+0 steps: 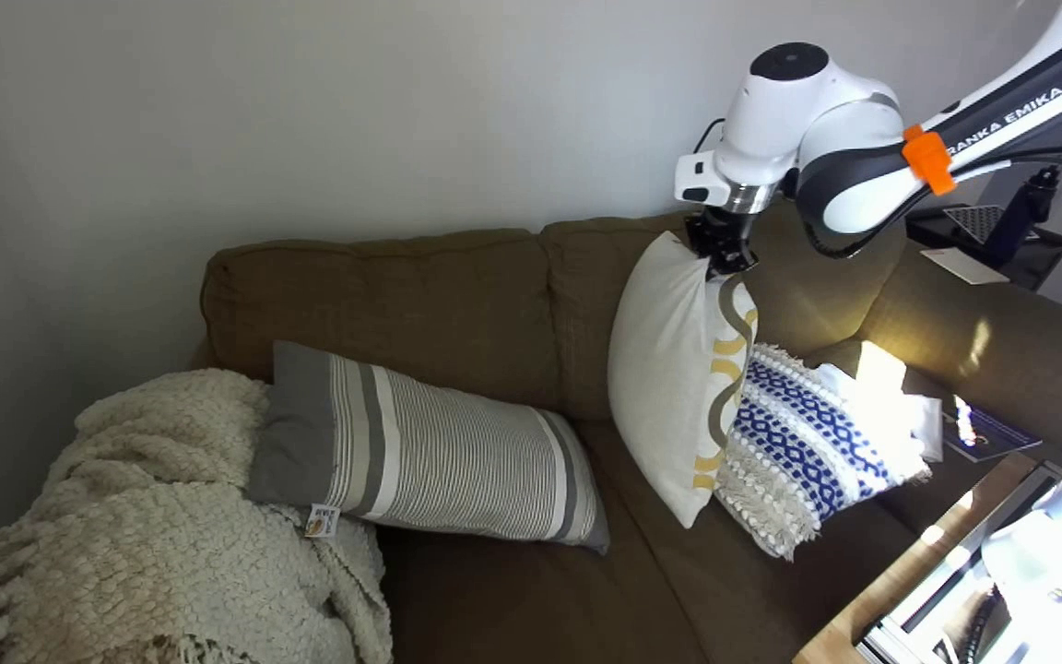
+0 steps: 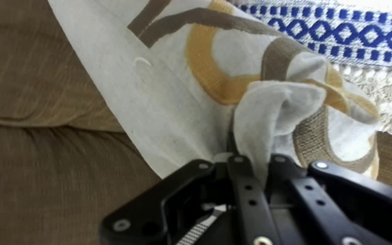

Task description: Move one pillow from the middle of the couch to the left edge

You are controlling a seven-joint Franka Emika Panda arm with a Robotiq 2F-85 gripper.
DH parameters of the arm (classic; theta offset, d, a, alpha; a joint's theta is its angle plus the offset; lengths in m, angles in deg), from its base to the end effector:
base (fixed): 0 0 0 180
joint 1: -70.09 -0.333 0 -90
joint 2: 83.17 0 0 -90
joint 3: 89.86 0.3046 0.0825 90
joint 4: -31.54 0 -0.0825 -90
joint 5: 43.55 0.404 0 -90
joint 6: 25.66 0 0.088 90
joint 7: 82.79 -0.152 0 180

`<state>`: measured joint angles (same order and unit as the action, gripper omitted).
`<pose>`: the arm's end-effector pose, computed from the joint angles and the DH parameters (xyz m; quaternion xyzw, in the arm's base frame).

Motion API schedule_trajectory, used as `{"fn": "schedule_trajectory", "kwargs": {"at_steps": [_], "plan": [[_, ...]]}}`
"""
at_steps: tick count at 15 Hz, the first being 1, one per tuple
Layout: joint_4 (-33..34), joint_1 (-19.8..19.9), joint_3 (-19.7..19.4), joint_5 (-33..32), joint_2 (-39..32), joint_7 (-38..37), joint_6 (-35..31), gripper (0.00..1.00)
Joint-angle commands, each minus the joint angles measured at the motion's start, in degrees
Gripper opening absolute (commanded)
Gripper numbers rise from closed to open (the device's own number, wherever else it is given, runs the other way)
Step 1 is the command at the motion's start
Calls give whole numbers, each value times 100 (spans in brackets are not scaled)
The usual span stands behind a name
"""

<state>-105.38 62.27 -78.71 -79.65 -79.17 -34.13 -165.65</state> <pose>0.5007 0.1524 0.2917 0.6622 0.7142 -0.0017 0.2268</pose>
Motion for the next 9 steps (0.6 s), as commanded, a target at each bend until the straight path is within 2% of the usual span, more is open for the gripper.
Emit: {"fn": "schedule_trajectory", "kwargs": {"at_steps": [1, 2, 5, 8, 9], "plan": [[1324, -422, 316, -515, -910, 231, 514, 2], [547, -322, 180, -218, -412, 39, 259, 9], [1141, -484, 313, -316, -981, 105, 365, 9], [1253, -450, 277, -378, -1090, 152, 390, 9], [1250, -453, 270, -457, -1150, 112, 235, 2]]}}
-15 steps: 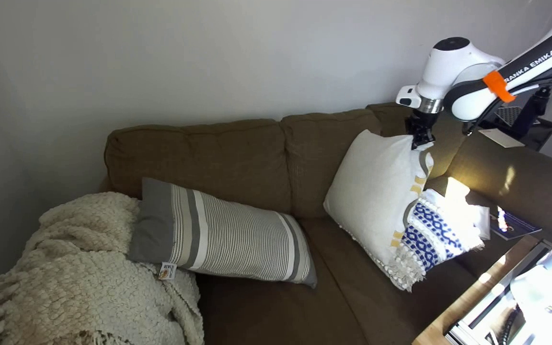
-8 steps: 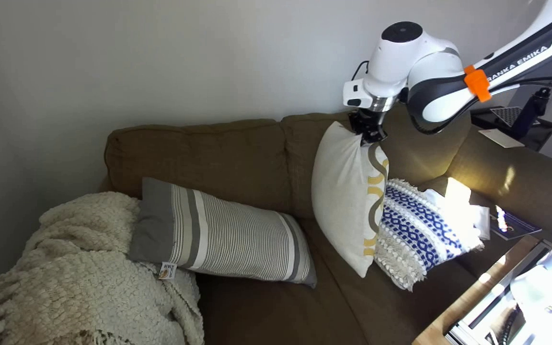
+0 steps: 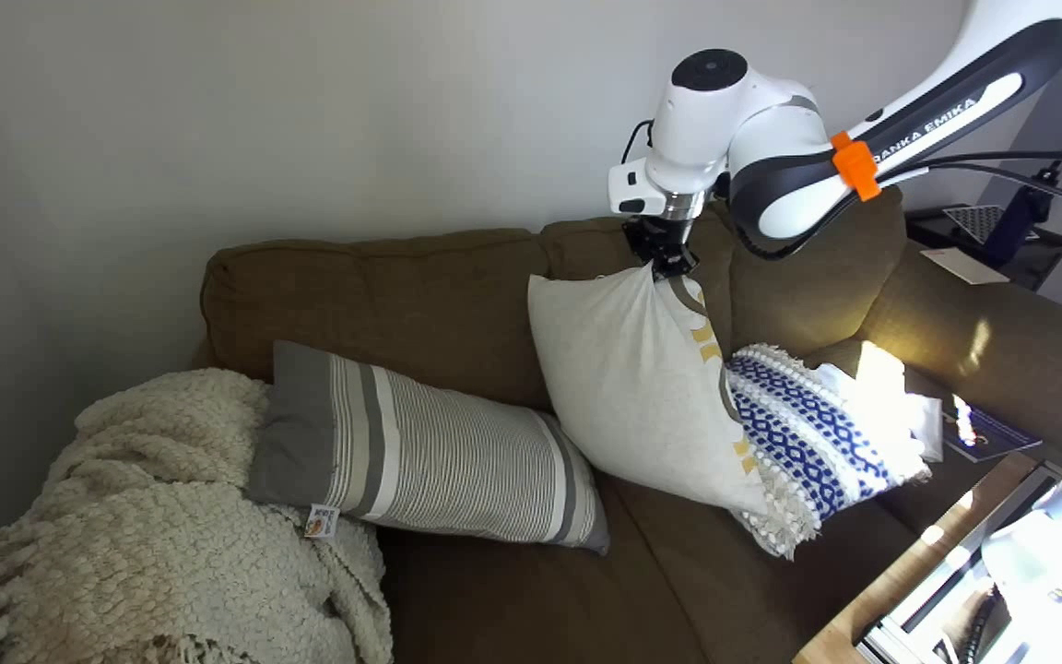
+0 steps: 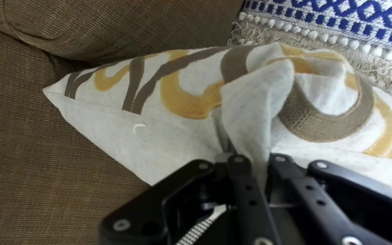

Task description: Move one pillow from the middle of the couch to the left edge

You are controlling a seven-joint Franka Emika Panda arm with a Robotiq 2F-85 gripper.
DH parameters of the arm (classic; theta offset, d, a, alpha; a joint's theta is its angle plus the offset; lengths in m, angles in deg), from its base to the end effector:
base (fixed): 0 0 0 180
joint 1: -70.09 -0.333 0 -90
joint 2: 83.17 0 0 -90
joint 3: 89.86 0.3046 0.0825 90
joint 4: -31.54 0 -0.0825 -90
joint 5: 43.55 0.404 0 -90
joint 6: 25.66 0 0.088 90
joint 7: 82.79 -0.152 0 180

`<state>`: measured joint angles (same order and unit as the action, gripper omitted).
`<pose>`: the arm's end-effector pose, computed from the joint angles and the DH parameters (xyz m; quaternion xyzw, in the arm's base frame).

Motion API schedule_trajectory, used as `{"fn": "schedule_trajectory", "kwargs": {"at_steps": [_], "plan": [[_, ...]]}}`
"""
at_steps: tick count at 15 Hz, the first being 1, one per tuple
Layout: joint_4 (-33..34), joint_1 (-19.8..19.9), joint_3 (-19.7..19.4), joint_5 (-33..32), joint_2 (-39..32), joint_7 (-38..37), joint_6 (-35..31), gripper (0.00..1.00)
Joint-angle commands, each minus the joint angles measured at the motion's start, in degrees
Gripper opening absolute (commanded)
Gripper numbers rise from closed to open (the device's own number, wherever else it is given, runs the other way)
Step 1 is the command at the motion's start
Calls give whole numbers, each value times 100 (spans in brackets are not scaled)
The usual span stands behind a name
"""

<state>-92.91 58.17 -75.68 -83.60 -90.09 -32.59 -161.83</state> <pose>0.5355 0.2328 0.2849 0.5959 0.7669 -0.0055 0.2380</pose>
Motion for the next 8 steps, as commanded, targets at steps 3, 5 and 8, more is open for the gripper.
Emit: {"fn": "schedule_trajectory", "kwargs": {"at_steps": [3, 5, 8], "plan": [[916, -310, 91, -396, -918, -20, -134, 2], [1561, -499, 198, -472, -1470, 365, 24, 2], [2526, -795, 334, -466, -2248, 1105, 8, 2]]}}
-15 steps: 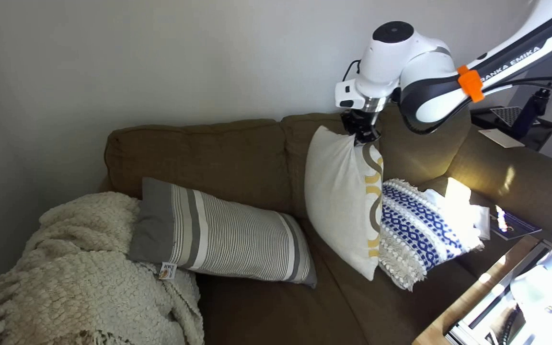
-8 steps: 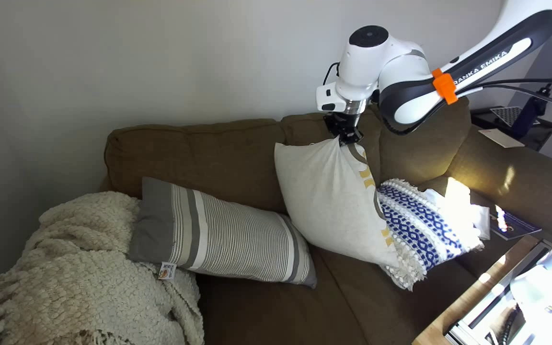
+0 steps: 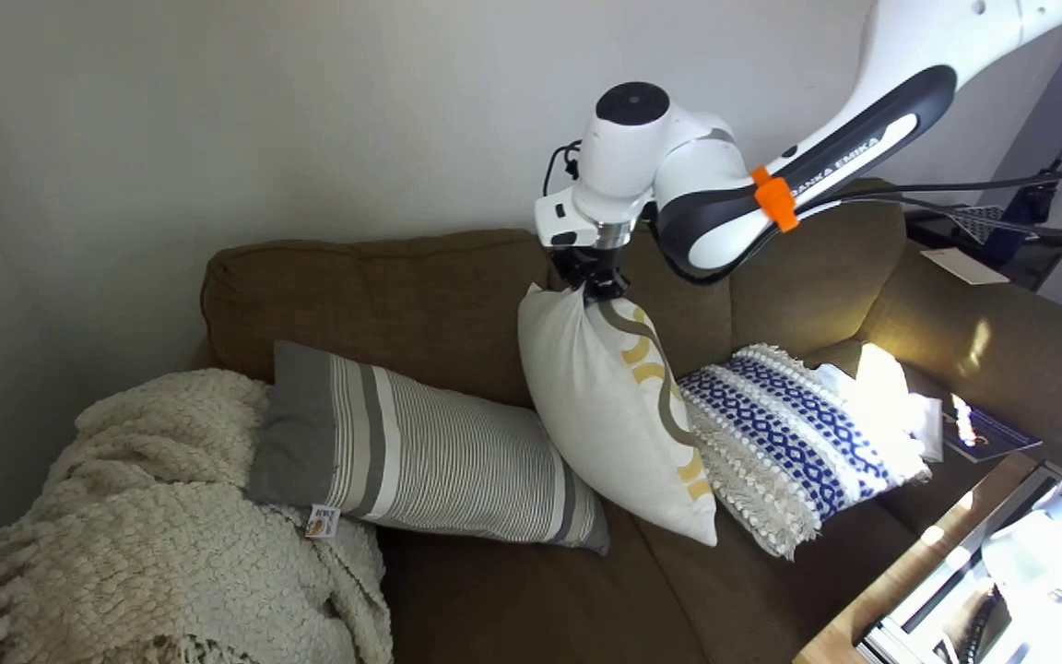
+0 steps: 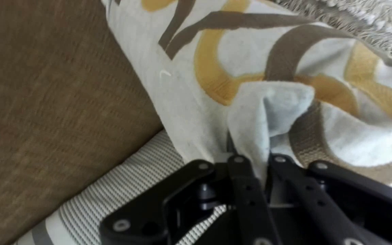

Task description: Move one pillow from the middle of the couch to the left edge

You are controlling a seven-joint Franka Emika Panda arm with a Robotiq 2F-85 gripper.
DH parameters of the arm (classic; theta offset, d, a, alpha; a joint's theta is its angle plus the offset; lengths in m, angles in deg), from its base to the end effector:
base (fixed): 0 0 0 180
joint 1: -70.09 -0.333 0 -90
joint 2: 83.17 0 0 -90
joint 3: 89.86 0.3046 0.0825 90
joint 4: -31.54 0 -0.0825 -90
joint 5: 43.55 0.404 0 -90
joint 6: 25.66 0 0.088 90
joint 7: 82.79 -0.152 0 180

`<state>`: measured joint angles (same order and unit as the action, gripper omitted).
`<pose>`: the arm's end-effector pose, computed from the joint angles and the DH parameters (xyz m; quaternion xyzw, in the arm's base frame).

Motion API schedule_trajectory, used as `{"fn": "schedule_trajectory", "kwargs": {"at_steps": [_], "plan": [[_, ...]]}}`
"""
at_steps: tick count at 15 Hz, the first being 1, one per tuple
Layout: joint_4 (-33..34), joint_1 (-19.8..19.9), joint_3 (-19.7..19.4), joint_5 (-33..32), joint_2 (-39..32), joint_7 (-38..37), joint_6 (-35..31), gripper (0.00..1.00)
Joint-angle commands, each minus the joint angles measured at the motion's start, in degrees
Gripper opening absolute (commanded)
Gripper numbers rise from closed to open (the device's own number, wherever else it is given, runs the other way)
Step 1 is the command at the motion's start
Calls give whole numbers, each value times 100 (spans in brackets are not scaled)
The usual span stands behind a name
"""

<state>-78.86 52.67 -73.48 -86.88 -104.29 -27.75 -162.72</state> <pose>0.5605 0.3382 0.2532 0.5021 0.8343 0.0208 0.2268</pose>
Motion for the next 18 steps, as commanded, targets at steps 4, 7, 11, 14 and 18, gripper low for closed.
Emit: {"fn": "schedule_trajectory", "kwargs": {"at_steps": [4, 7, 11, 14, 18], "plan": [[2353, -530, 294, 153, -1801, 1764, -47, 41], [3325, -801, 356, 456, -2235, 2284, 138, 64], [3197, -1063, 32, -114, -1573, 1688, -128, 95], [2155, -1014, -326, -602, -525, 462, -103, 100], [1256, -911, -591, -1036, 293, -926, 132, 100]]}}
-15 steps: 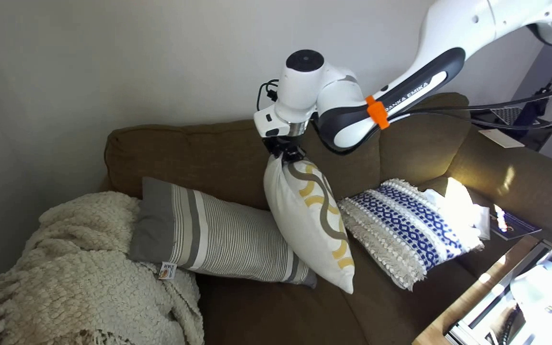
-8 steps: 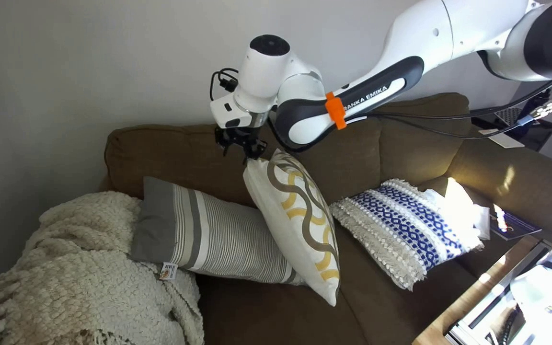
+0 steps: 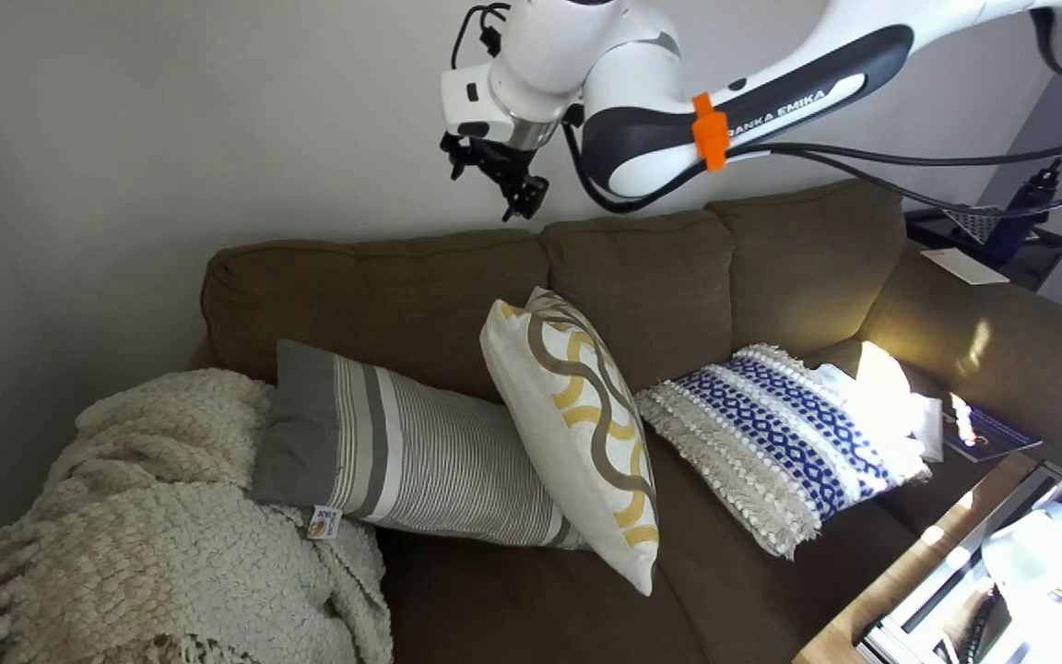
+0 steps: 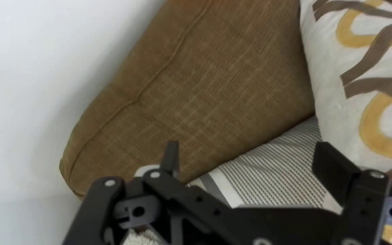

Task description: Move one pillow from the middle of the couch to the left edge

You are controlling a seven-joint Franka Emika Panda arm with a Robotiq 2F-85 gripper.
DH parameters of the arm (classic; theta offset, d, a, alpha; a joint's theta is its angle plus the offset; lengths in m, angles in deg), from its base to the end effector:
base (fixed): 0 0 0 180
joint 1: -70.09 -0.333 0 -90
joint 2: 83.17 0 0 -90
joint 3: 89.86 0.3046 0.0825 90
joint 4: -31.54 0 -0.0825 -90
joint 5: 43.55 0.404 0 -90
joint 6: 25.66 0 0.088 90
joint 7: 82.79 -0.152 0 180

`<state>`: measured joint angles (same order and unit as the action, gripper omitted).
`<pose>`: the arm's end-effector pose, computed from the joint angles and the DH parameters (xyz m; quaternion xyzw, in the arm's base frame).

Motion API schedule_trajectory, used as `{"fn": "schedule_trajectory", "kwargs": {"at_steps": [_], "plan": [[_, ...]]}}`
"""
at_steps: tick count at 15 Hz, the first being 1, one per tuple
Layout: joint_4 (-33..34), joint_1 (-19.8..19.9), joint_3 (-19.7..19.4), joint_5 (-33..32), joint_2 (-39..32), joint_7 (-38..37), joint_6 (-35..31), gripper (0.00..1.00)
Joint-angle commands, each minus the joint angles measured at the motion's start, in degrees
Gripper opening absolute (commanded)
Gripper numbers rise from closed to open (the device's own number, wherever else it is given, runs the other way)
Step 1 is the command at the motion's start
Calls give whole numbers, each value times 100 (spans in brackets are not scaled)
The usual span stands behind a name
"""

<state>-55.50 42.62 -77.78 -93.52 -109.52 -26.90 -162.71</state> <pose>0.6180 0.4425 0.3972 0.4429 0.8190 0.1519 0.3316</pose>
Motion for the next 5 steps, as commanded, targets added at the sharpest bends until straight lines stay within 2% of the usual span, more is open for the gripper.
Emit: {"fn": "schedule_trajectory", "kwargs": {"at_steps": [1, 3, 4, 5], "plan": [[-1352, 165, -180, -458, 1003, -1352, 195, 100], [-1906, 332, -162, -591, 1363, -2052, 355, 100], [-1044, 386, 49, -429, 778, -1402, 332, 100], [-1303, 455, 50, -484, 935, -1653, 349, 100]]}}
